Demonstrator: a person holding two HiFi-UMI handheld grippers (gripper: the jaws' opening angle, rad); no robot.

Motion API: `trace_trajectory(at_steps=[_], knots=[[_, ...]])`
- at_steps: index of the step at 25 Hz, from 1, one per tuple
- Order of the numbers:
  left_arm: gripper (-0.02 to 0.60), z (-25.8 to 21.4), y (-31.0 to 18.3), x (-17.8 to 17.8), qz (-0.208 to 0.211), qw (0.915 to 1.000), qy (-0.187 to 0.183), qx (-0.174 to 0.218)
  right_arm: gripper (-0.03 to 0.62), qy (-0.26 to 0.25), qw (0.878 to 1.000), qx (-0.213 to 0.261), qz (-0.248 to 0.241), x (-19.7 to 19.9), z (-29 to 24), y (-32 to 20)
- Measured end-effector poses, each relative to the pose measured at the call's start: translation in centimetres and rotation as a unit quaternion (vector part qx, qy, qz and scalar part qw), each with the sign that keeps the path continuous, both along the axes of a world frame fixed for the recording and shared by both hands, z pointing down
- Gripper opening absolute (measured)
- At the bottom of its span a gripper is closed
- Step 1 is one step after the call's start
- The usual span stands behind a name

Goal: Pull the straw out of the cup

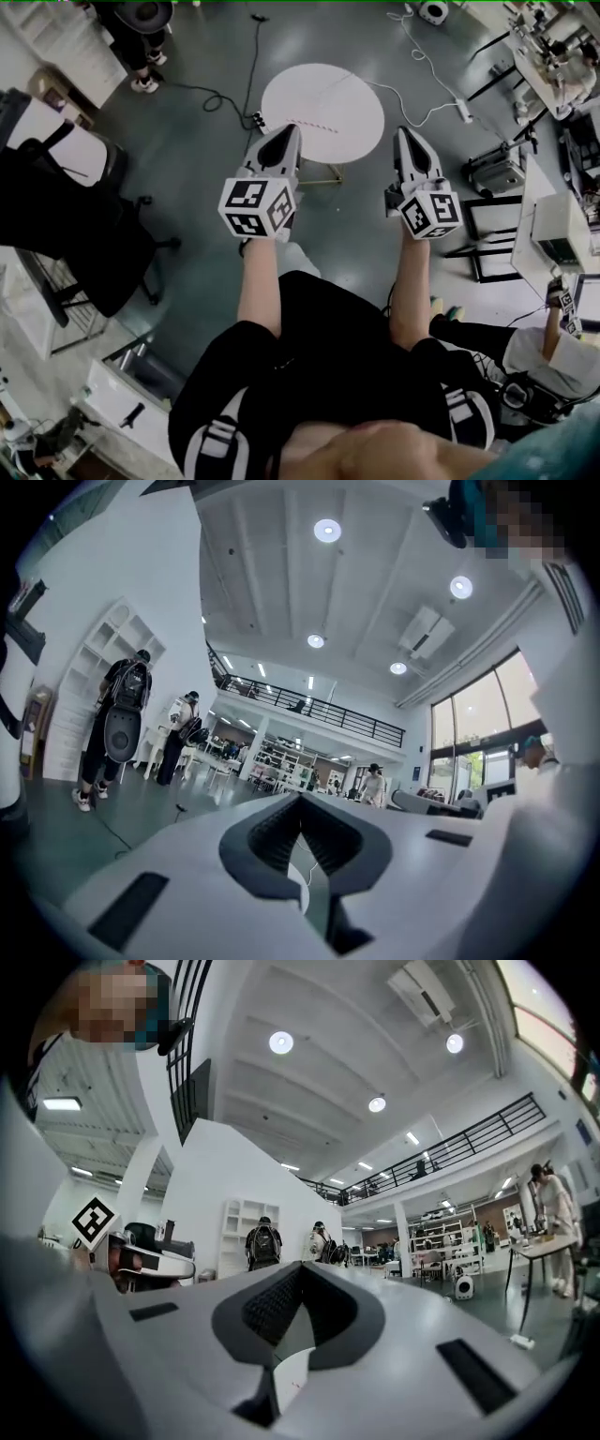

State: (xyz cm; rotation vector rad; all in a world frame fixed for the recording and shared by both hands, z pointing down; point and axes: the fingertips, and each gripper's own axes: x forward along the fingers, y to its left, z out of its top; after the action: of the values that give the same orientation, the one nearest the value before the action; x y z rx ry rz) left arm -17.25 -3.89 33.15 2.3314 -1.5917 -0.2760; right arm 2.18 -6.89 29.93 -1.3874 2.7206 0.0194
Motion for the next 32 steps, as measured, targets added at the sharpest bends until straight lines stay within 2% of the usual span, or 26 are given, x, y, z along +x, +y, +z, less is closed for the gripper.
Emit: trace_trajectory(at_steps=[4,7,11,15,18,21,24,26,29,32], knots=[[0.008,-0.5,-8.3,-4.8,0.011,0.9997,-0.019,-0.007,0.015,-0.028,1.0,0.002,0.007,-5.3,-1.2,-8.3],[0.008,-1.2,-13.9,-7.9,0.014,0.999,-0.04,-0.017,0.016,-0.028,1.0,-0.004,0.012,-8.6,-1.5,-13.6],[0.008,-0.4,-20.4,-9.4,0.04,0.9965,-0.071,-0.019,0.015,-0.045,0.998,-0.015,0.045,-9.6,0.3,-19.4],[0.009,1.8,-25.3,-10.3,0.074,0.9942,-0.073,-0.028,0.016,-0.042,0.996,-0.037,0.068,-10.7,3.4,-23.0],[0.009,3.1,-29.3,-8.1,0.084,0.9934,-0.067,-0.042,0.017,-0.009,0.995,-0.077,0.058,-8.9,5.8,-25.8],[0.009,5.0,-31.8,-4.8,0.102,0.9907,-0.064,-0.063,0.017,0.009,0.992,-0.089,0.084,-5.1,7.2,-27.1],[0.009,6.4,-33.1,-2.8,0.111,0.9885,-0.068,-0.077,0.017,-0.014,0.988,-0.118,0.102,-2.2,8.5,-27.9],[0.008,6.9,-33.6,-2.3,0.11,0.9881,-0.067,-0.083,0.017,-0.03,0.986,-0.133,0.093,-2.3,9.3,-28.2],[0.008,7.4,-34.9,-1.3,0.107,0.9865,-0.076,-0.097,0.017,-0.021,0.987,-0.144,0.069,-3.3,10.6,-30.0],[0.008,8.0,-36.6,0.0,0.106,0.9836,-0.095,-0.111,0.017,-0.055,0.981,-0.176,0.057,-3.1,12.2,-32.4]])
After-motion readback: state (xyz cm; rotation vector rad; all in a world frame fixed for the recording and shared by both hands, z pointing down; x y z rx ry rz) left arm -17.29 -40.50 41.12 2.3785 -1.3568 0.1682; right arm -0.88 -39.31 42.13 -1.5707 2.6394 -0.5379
